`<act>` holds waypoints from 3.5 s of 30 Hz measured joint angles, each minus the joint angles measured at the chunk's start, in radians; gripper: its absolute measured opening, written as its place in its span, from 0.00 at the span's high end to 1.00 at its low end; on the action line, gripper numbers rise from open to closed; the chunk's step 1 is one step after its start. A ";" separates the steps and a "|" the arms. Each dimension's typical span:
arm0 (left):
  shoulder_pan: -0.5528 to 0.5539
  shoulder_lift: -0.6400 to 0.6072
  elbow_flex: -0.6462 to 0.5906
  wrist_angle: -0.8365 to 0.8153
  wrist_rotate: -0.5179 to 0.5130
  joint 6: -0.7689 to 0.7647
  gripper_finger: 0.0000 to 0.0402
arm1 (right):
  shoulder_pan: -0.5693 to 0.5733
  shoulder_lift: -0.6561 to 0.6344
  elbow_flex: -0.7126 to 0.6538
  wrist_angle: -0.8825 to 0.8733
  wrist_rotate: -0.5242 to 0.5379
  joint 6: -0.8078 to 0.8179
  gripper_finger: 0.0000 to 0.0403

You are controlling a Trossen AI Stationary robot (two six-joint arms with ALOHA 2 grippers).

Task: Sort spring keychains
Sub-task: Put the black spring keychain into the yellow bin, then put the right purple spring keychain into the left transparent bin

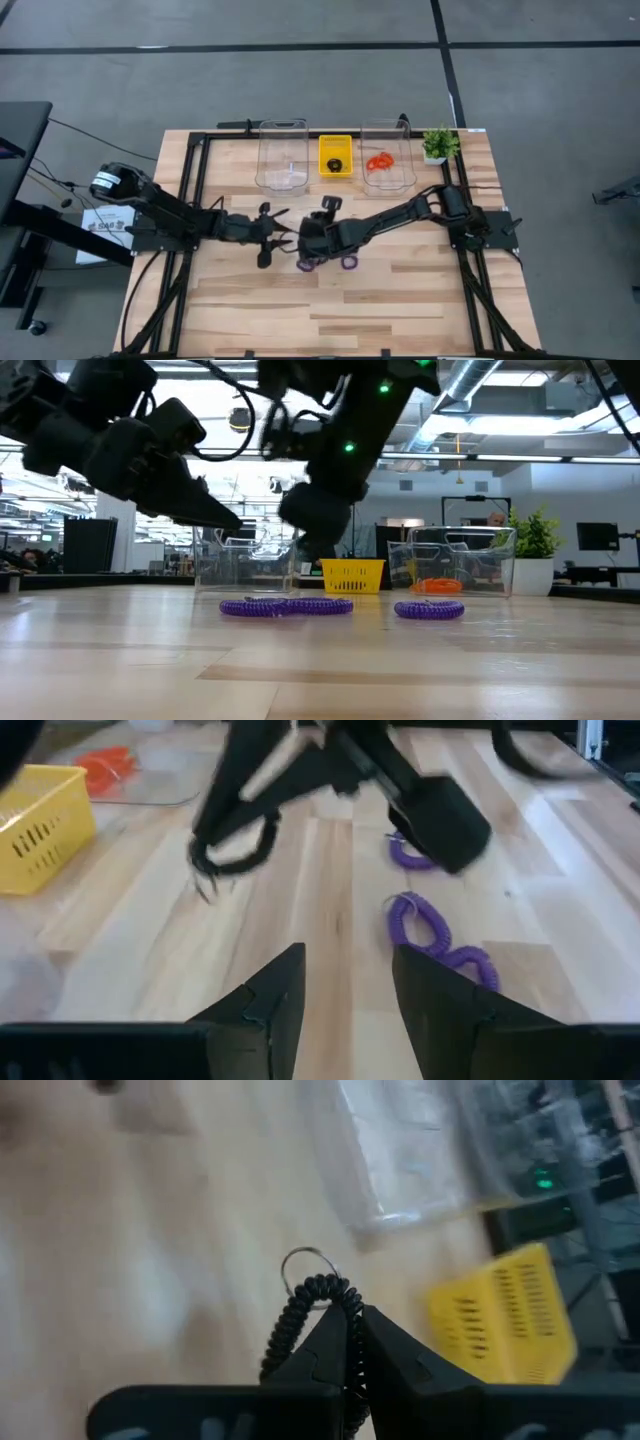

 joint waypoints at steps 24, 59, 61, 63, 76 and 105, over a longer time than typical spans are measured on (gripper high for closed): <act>0.244 -0.113 0.008 0.034 0.139 0.075 0.63 | -0.278 -0.709 -0.860 0.917 -0.248 -0.400 0.98; 0.282 -0.103 0.008 0.112 0.136 0.036 0.63 | -0.658 -0.373 -0.720 1.209 -0.478 -0.623 0.88; 0.279 -0.103 0.008 0.112 0.136 0.036 0.63 | -0.660 -0.373 -0.720 1.208 -0.472 -0.617 0.86; 0.279 -0.103 0.008 0.111 0.136 0.036 0.63 | -0.660 -0.373 -0.720 1.198 -0.467 -0.616 0.84; 0.279 -0.103 0.008 0.110 0.136 0.036 0.63 | -0.620 -0.420 -0.721 1.176 -0.324 -0.621 0.65; 0.090 -0.103 0.007 0.112 0.108 -0.096 0.63 | -0.216 -0.744 -0.721 0.499 -0.307 -0.318 0.71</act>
